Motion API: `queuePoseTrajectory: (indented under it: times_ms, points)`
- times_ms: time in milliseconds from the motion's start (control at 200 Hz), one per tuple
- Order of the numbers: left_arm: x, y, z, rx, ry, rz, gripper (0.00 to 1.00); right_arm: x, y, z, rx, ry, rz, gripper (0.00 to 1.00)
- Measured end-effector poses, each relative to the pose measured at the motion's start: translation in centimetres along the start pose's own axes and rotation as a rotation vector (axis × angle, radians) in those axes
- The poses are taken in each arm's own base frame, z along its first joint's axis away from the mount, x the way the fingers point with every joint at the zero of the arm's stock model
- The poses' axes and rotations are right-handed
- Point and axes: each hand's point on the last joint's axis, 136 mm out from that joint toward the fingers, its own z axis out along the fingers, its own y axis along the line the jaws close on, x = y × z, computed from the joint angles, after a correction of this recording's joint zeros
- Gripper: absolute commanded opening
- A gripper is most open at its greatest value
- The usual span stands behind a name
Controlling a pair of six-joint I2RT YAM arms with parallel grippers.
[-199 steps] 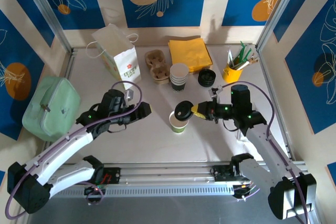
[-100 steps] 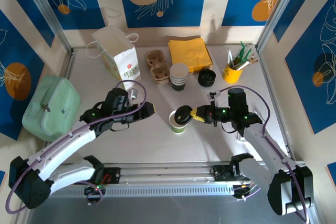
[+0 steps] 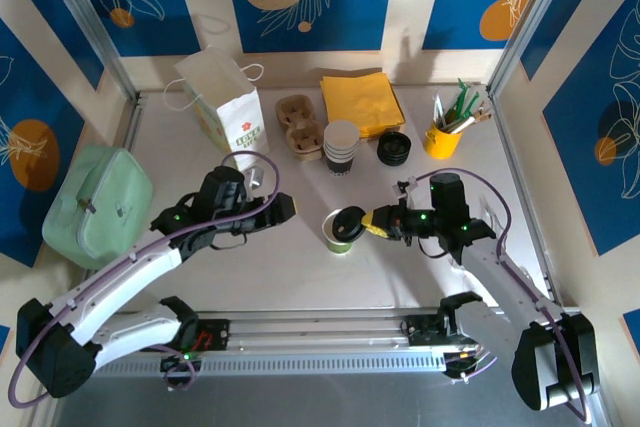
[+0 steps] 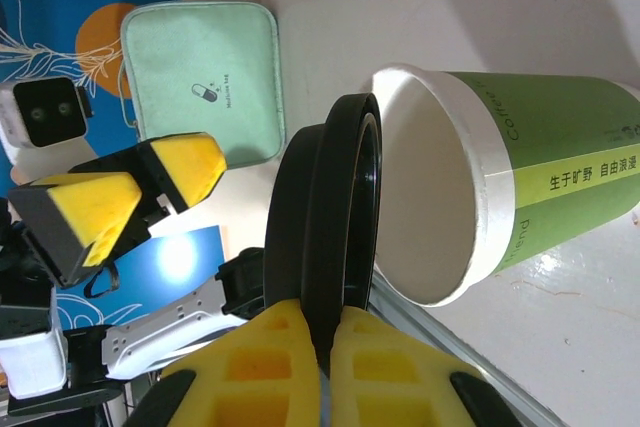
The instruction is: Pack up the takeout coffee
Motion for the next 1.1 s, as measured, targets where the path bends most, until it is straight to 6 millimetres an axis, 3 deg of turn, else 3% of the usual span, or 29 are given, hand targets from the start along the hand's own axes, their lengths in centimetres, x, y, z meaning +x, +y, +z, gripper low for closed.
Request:
queuePoseTrajectory:
  times_ms: [505,1101]
  points:
    - [-0.3,0.0,-0.1,-0.006,-0.018,0.004,0.77,-0.2,-0.6,0.3,0.027,-0.010,0.002,0.23]
    - [-0.3,0.2,0.2,-0.017,-0.013,0.001,0.75,-0.3,-2.5,0.9,0.100,-0.009,0.007,0.25]
